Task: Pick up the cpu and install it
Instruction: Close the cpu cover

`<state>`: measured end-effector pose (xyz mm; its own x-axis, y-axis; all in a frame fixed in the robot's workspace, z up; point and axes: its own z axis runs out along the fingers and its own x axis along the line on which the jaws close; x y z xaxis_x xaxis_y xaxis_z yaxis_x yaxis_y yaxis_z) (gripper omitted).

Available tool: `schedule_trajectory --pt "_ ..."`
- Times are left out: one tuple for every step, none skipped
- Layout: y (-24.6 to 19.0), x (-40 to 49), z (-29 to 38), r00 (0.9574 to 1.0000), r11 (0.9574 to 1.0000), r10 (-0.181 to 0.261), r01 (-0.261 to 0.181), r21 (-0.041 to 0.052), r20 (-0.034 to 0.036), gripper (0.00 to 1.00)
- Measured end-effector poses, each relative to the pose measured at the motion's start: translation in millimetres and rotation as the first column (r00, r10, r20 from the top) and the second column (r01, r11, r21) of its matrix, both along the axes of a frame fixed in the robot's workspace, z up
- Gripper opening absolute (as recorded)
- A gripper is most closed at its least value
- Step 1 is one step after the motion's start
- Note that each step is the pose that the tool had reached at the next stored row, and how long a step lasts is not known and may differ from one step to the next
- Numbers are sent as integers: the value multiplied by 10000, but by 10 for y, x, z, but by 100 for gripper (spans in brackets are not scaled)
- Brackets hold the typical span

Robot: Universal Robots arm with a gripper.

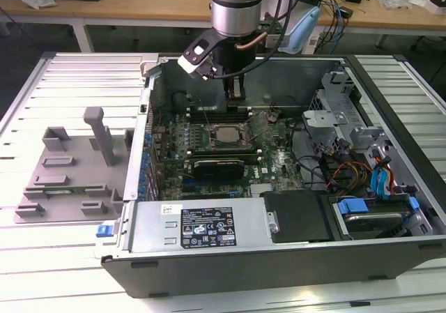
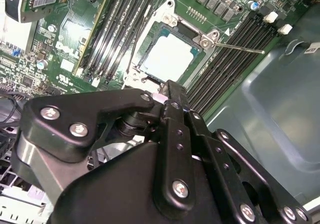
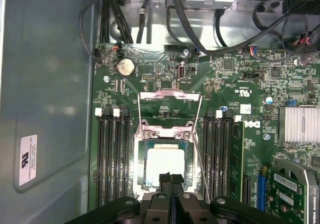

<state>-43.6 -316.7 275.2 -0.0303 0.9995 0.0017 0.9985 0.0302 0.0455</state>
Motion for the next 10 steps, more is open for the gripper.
schedule_trajectory --pt "0 2 0 10000 10000 0 0 0 0 11" --pt "0 7 0 10000 10000 -1 1 0 0 11" --pt "0 12 0 10000 10000 0 0 0 -1 11" --pt "0 21 0 10000 10000 0 0 0 0 11" --pt "0 32 0 10000 10000 -1 1 0 0 11" --pt "0 52 0 10000 10000 -1 1 1 0 11" --pt "0 64 0 10000 10000 -1 1 0 0 11" --pt "0 75 0 10000 10000 0 0 0 -1 11" --pt "0 106 0 10000 10000 0 0 0 0 11" --pt "0 133 0 10000 10000 0 0 0 0 11"
